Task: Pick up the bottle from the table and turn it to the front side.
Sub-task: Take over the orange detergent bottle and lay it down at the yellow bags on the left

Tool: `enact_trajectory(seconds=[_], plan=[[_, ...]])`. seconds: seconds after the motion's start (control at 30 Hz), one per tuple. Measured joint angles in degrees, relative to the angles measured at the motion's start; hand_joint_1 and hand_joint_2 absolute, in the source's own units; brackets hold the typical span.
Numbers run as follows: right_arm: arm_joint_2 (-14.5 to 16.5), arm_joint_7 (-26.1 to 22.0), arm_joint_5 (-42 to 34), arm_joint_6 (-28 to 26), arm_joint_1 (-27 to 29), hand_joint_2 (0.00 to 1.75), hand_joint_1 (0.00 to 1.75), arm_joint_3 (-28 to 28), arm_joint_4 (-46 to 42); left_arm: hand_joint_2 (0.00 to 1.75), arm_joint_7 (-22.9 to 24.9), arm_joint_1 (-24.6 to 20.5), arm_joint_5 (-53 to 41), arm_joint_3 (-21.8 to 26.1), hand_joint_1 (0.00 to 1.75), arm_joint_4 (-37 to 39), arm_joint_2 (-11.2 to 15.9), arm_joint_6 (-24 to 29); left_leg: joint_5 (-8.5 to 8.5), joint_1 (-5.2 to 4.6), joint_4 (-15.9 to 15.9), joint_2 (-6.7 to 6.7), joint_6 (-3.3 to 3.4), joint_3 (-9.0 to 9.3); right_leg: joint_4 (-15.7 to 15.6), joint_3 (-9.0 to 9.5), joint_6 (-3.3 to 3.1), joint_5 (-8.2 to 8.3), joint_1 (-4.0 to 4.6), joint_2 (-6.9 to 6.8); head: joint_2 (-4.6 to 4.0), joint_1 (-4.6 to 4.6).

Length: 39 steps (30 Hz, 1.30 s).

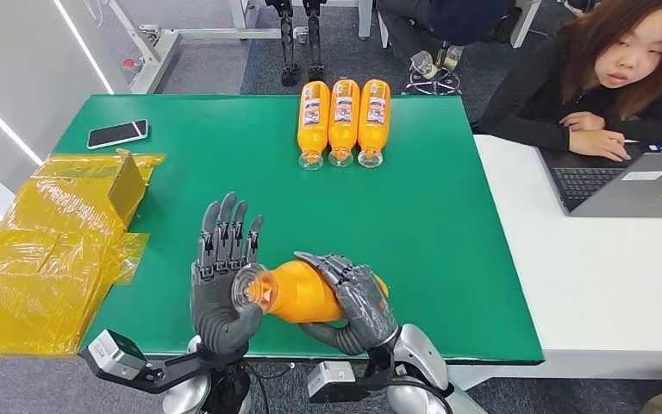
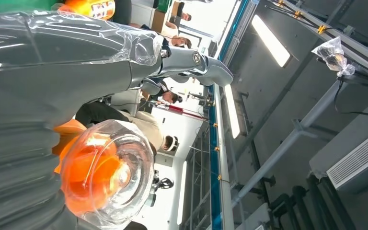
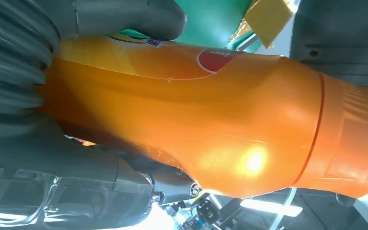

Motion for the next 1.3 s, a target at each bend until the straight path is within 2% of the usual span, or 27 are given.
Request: enact_trajectory(seconds=[0.9, 1.03, 1.3], plan=[[1.6, 2.0, 0.9, 3.6, -5.5, 1.75, 1.75, 2.5, -0.9, 1.75, -0.1, -1.1, -1.1, -0.3, 0.0, 0.0, 0.0, 1.8, 0.0, 0.0, 0.0, 0.0, 0.0, 0.0, 0.0, 0.01, 0.0, 0.01, 0.0, 0.0, 0.0, 0.0], [3.1, 2.1, 0.7, 4.6, -7.5, 1.75, 1.75, 3.8, -0.8, 1.75, -0.1, -1.3, -1.1, -0.2, 1.72, 0.0, 0.0, 3.1, 0.01, 0.01, 0.0, 0.0, -0.01, 0.0, 0.0, 0.0, 0.0, 0.01, 0.0, 0.0, 0.0, 0.0], [3.1, 2.6, 0.5, 4.7, -7.8, 1.75, 1.75, 3.9, -0.4, 1.75, -0.1, -1.3, -1.4, -0.1, 1.75, 0.0, 0.0, 3.0, 0.01, 0.0, 0.0, 0.0, 0.0, 0.0, 0.0, 0.01, 0.0, 0.01, -0.01, 0.0, 0.0, 0.01]])
